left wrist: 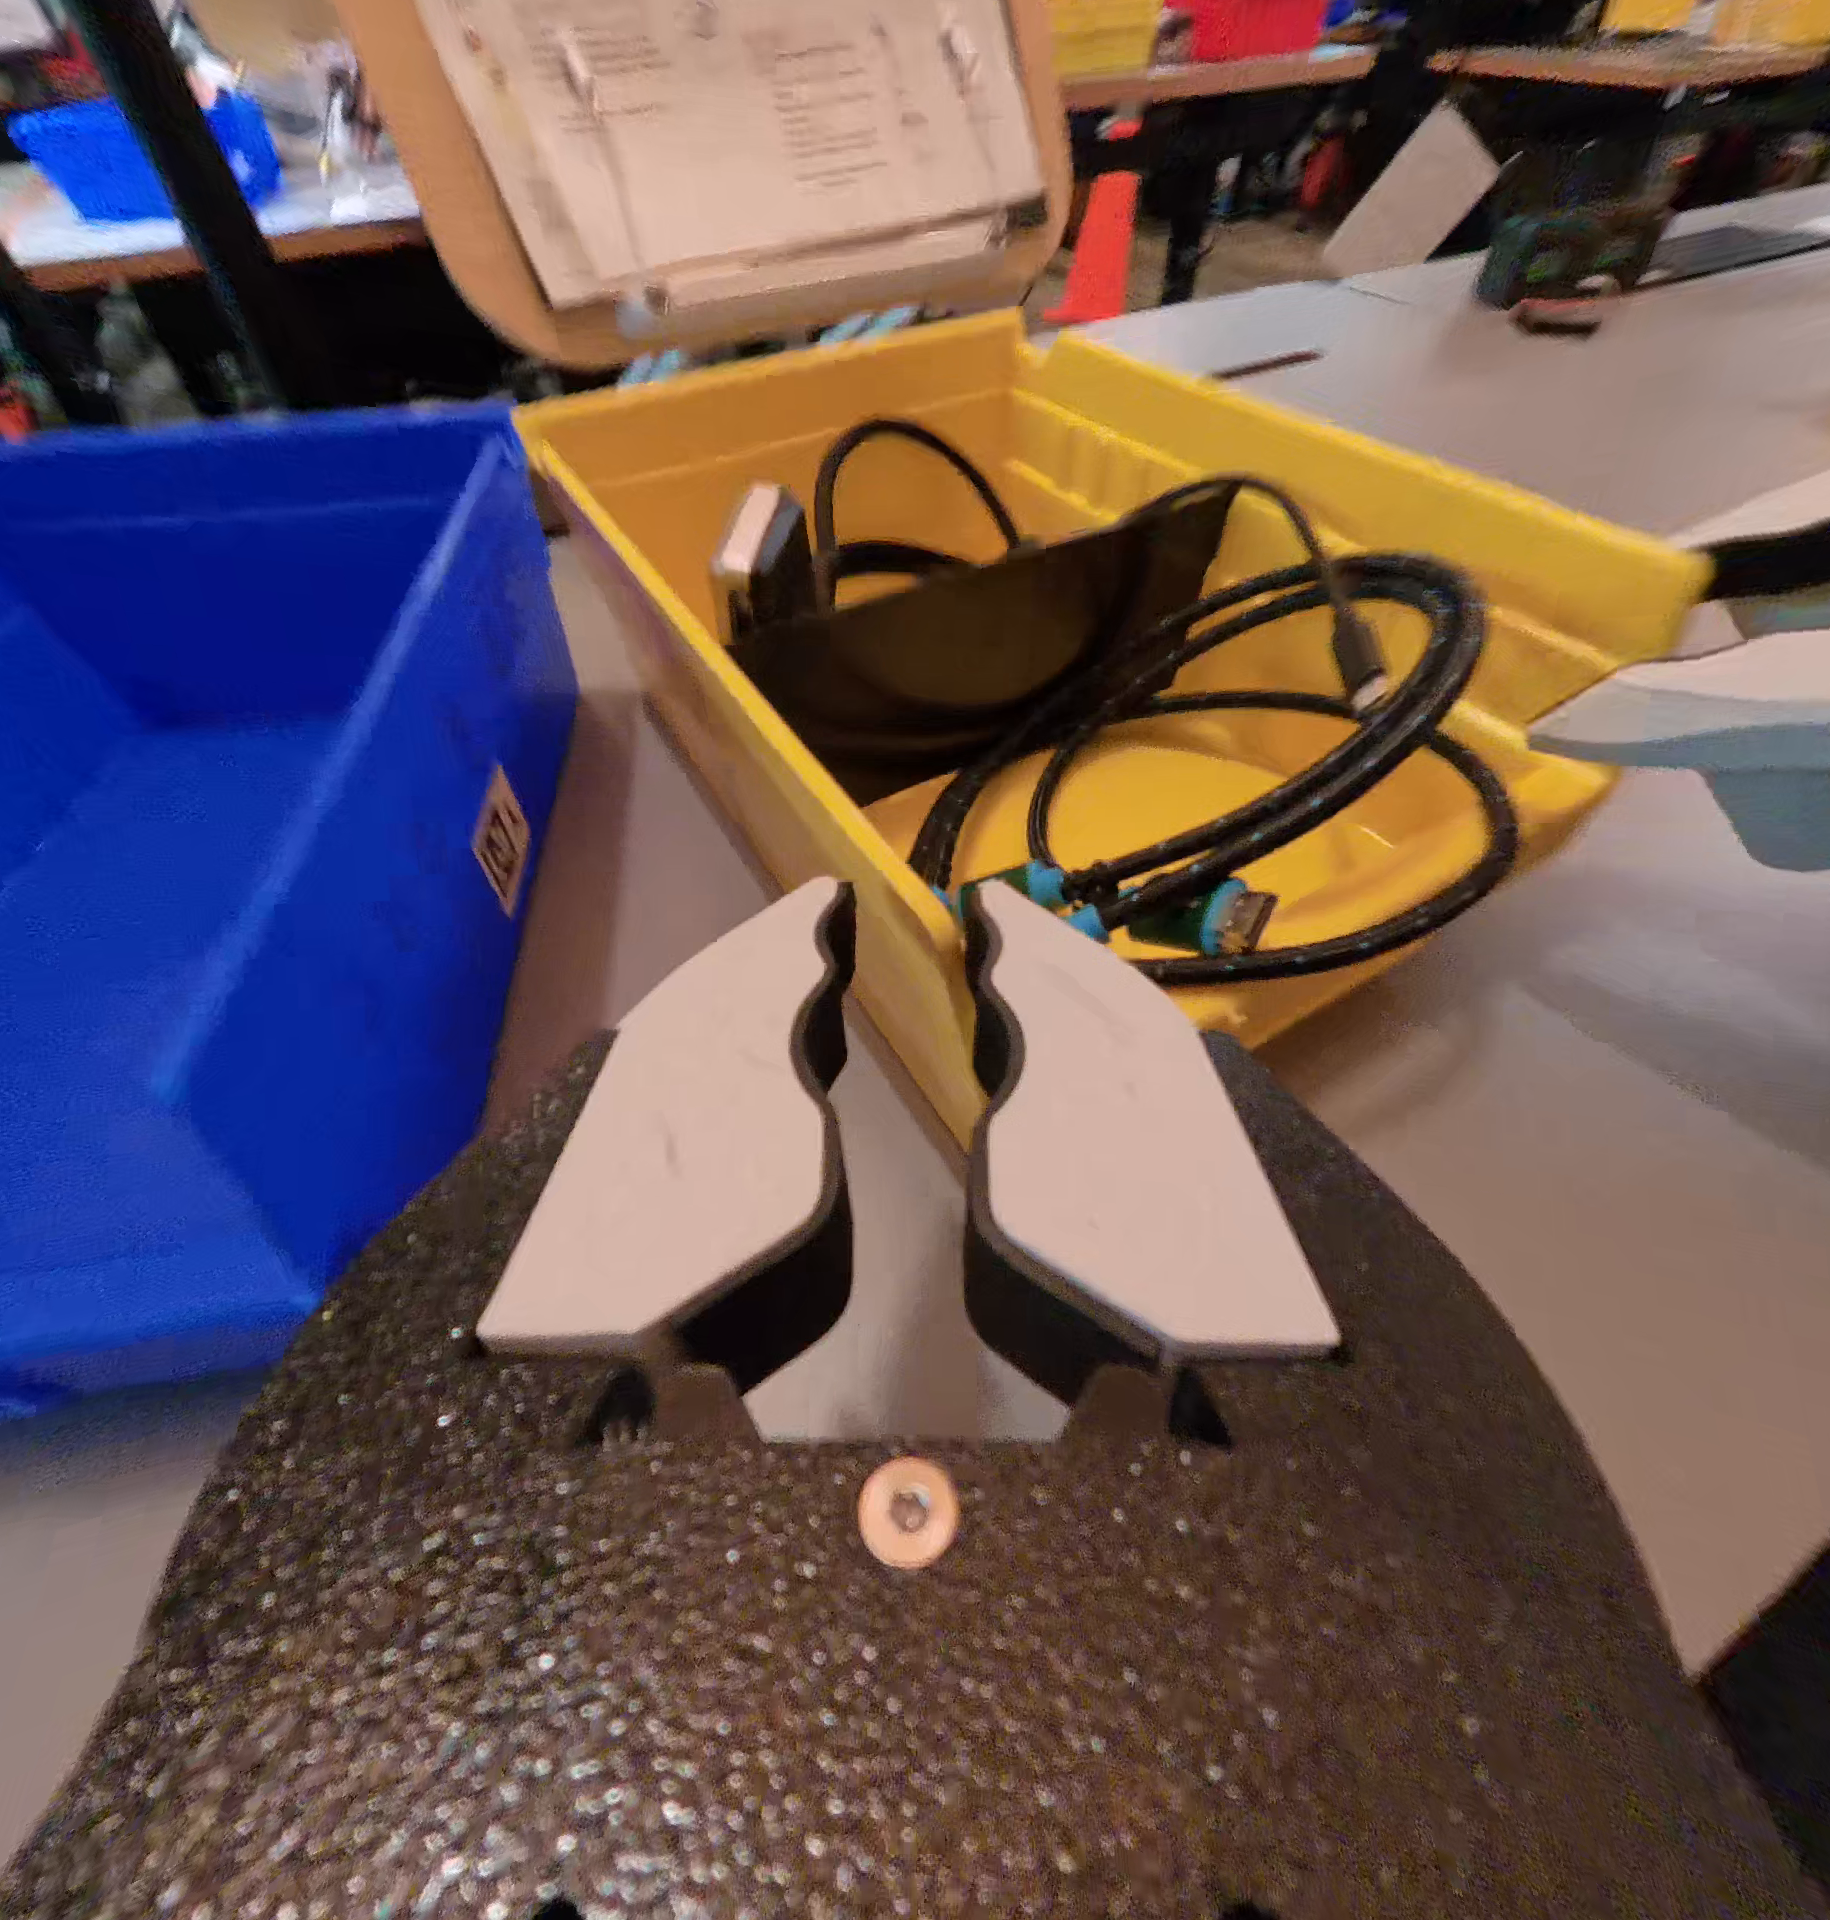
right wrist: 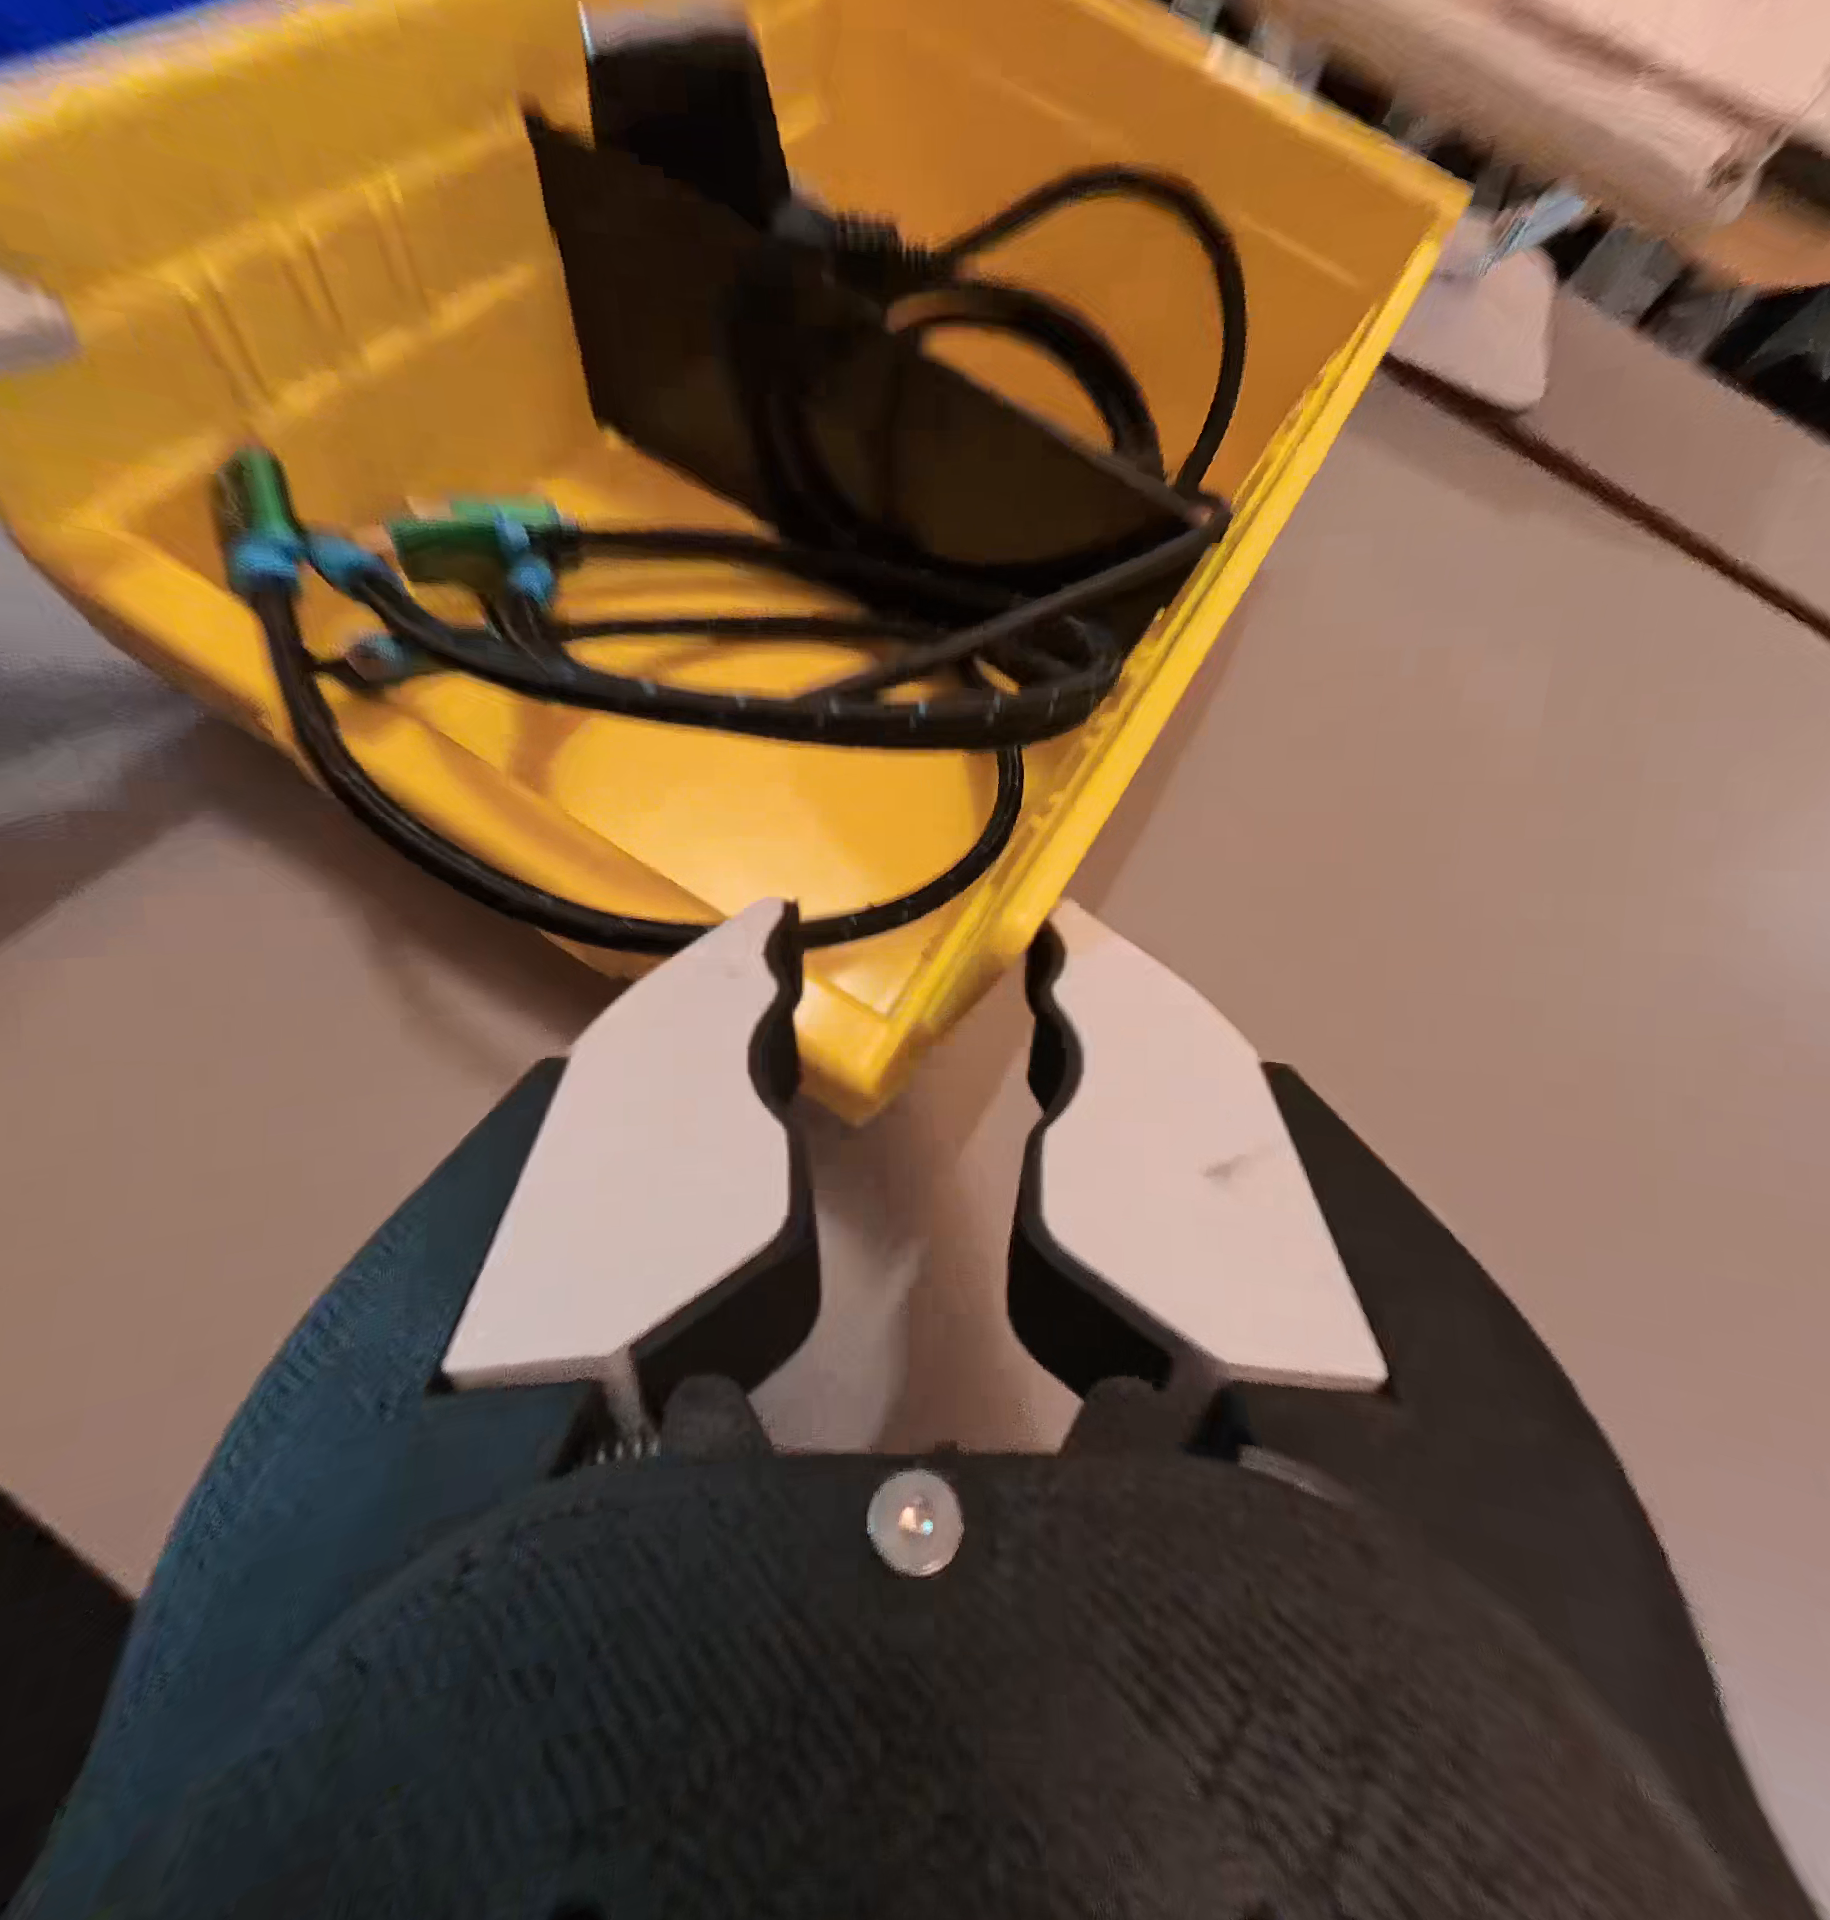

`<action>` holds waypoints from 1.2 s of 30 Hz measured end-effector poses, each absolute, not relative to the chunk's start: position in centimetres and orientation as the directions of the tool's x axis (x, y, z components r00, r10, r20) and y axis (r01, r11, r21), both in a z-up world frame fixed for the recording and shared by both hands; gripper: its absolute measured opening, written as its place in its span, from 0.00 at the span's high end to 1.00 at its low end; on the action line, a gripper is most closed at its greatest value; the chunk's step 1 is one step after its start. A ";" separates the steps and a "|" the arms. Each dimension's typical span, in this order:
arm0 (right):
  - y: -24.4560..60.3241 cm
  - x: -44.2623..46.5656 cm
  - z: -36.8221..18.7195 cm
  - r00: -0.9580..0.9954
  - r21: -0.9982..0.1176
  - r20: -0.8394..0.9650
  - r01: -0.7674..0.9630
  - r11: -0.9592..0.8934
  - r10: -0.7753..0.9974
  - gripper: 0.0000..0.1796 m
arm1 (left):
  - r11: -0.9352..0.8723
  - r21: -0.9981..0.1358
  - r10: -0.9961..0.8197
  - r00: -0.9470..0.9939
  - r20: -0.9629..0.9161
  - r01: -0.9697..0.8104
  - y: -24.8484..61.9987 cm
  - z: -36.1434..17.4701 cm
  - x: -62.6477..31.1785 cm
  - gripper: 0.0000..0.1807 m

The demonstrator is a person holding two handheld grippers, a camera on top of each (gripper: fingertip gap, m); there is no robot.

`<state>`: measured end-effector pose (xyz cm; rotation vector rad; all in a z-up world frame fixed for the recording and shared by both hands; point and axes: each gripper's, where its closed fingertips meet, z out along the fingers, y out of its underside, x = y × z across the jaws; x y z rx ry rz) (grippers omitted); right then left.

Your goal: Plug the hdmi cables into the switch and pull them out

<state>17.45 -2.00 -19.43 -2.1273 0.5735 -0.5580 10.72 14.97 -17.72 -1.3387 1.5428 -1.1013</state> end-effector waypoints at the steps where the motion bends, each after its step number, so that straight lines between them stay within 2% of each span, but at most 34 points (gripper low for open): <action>1: -1.9 17.0 -18.3 0.788 -0.842 0.171 -0.195 -0.504 -0.591 0.73 | 0.076 -0.960 -0.989 -0.145 -0.037 -0.269 15.4 -16.3 10.2 0.89; 3: -0.7 15.7 -16.0 0.796 -0.879 0.162 -0.152 -0.452 -0.583 0.61 | 0.100 -0.975 -0.984 -0.164 -0.067 -0.198 17.4 -12.7 9.1 0.88; 4: 0.6 14.6 -14.4 0.810 -0.906 0.148 -0.119 -0.406 -0.567 0.62 | 0.094 -0.979 -0.987 -0.149 -0.067 -0.183 19.1 -11.1 8.6 0.86; 7: 4.8 11.3 -10.5 0.815 -0.950 0.172 -0.011 -0.312 -0.554 0.51 | 0.048 -0.989 -0.998 0.029 -0.052 -0.140 27.4 -8.3 7.2 0.78; 8: 7.0 9.8 -9.5 0.837 -0.967 0.153 0.017 -0.254 -0.526 0.50 | 0.033 -0.992 -0.994 0.096 -0.045 -0.119 30.4 -8.1 6.8 0.75; 10: 11.7 6.6 -8.5 0.887 -0.990 0.080 0.018 -0.139 -0.455 0.51 | 0.006 -0.992 -0.985 0.170 -0.027 -0.122 35.2 -8.8 6.4 0.72; 12: 16.2 5.1 -8.8 0.893 -0.994 0.066 0.020 -0.109 -0.445 0.52 | -0.028 -0.987 -0.974 0.226 -0.008 -0.158 39.2 -10.4 6.5 0.70; 14: 20.3 5.1 -10.4 0.876 -0.991 0.046 -0.022 -0.135 -0.481 0.52 | -0.054 -0.982 -0.965 0.263 0.005 -0.180 42.2 -11.9 6.9 0.67; 16: 23.8 5.5 -12.6 0.853 -0.981 0.004 -0.098 -0.168 -0.521 0.60 | -0.091 -0.977 -0.961 0.276 0.035 -0.193 44.0 -13.6 7.4 0.65; 17: 25.1 5.9 -13.5 0.833 -0.976 -0.011 -0.130 -0.177 -0.554 0.60 | -0.114 -0.972 -0.963 0.264 0.057 -0.203 44.4 -14.4 7.7 0.63; 19: 26.7 7.0 -14.6 0.796 -0.976 -0.013 -0.141 -0.164 -0.605 0.60 | -0.131 -0.964 -0.964 0.256 0.069 -0.230 45.0 -15.9 8.2 0.61; 21: 27.2 8.1 -15.8 0.758 -0.973 -0.042 -0.179 -0.146 -0.651 0.65 | -0.118 -0.956 -0.960 0.278 0.040 -0.269 46.0 -17.4 8.3 0.60; 24: 27.0 9.2 -17.6 0.717 -0.962 -0.089 -0.242 -0.127 -0.692 0.69 | -0.131 -0.946 -0.956 0.291 0.042 -0.295 46.8 -19.0 8.5 0.61; 27: 26.6 10.7 -18.1 0.668 -0.970 -0.083 -0.225 -0.094 -0.739 0.72 | -0.149 -0.943 -0.949 0.310 0.053 -0.296 47.3 -19.9 9.0 0.61; 29: 26.9 11.9 -18.6 0.642 -0.966 -0.108 -0.247 -0.071 -0.759 0.60 | -0.158 -0.942 -0.940 0.338 0.051 -0.295 47.6 -19.9 9.3 0.61; 32: 28.1 12.5 -18.9 0.613 -0.945 -0.207 -0.328 -0.007 -0.763 0.63 | -0.200 -0.939 -0.922 0.377 0.085 -0.280 47.8 -20.0 9.8 0.65; 34: 29.3 13.1 -19.2 0.595 -0.941 -0.211 -0.339 -0.004 -0.776 0.64 | -0.223 -0.936 -0.923 0.366 0.114 -0.271 47.4 -20.0 10.2 0.77; 36: 29.8 14.4 -19.3 0.534 -0.928 -0.238 -0.372 0.027 -0.811 0.61 | -0.226 -0.938 -0.920 0.374 0.117 -0.263 47.1 -19.9 10.5 0.85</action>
